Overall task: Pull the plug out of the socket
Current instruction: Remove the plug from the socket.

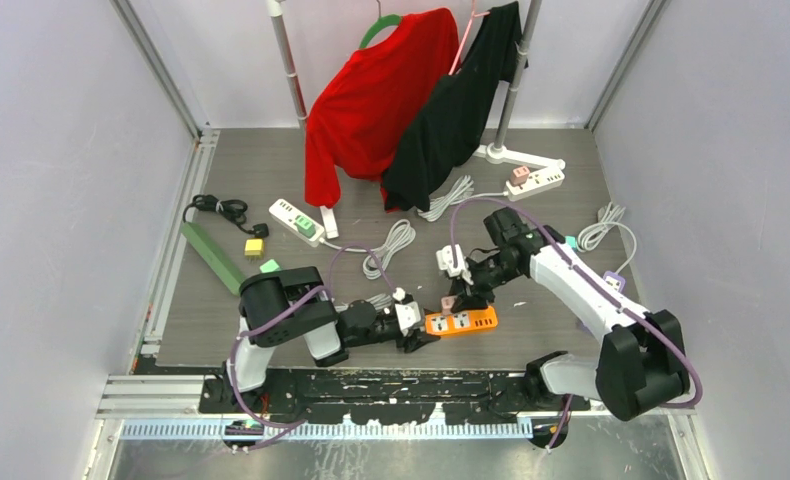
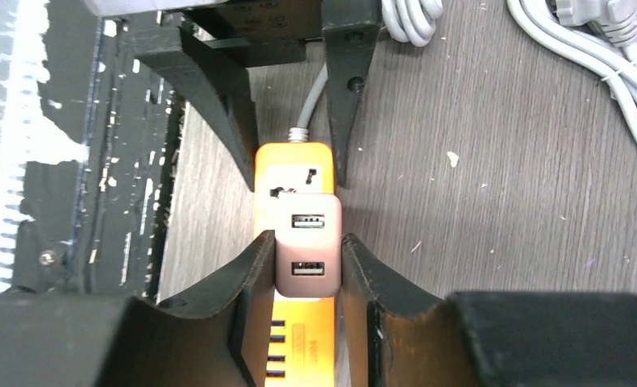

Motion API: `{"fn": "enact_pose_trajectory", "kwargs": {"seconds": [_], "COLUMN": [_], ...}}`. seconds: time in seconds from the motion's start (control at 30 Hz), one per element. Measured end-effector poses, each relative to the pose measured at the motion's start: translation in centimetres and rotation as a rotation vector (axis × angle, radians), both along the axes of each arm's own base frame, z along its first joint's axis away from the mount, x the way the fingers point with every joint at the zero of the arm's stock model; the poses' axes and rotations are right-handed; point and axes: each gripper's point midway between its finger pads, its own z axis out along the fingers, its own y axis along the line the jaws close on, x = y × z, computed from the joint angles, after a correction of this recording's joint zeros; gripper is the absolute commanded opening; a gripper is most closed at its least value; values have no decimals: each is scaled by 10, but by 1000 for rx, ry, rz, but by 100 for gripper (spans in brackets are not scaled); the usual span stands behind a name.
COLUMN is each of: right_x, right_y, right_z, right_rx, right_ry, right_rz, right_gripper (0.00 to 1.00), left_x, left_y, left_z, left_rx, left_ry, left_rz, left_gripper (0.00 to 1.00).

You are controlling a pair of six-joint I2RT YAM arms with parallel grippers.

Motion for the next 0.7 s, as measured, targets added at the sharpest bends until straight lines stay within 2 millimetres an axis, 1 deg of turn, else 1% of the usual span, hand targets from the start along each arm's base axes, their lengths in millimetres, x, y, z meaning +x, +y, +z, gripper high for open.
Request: {"fn": "enact_pose_trajectory", "kwargs": {"seconds": [0.07,0.1,0.13,0.2,0.27,0.37,0.47,0.57,0.7], "right_x": [-3,-3,-3,0,6,16,22,27,39], "right_y": [-6,-7,-8,-7,-6,-4,-2,1,4], "right_z": [8,12,17,28,37,49,54,57,62], "right_rx": [9,13,19,35,52,80,94,102,125], "right_ry": [19,32,48,90,133,214,299,375,470], "right_rz": [-1,-4,-13,-45,-90,-173,-258,-342,-461], "right_gripper": [1,1,1,1,1,1,1,1,1], "left_x": [0,1,3,7,11,15,17,13,13], "left_y": [0,0,2,7,14,21,23,26,30], "left_z": [1,1,2,4,10,28,49,65,85], "left_rx": [-2,-3,-1,-3,-14,-54,-89,-82,-38], "left_ry": [4,10,24,54,92,135,168,216,282], "left_rz": [4,11,29,72,127,181,205,213,247], "left_gripper": [32,46,54,66,74,78,79,79,79]}}
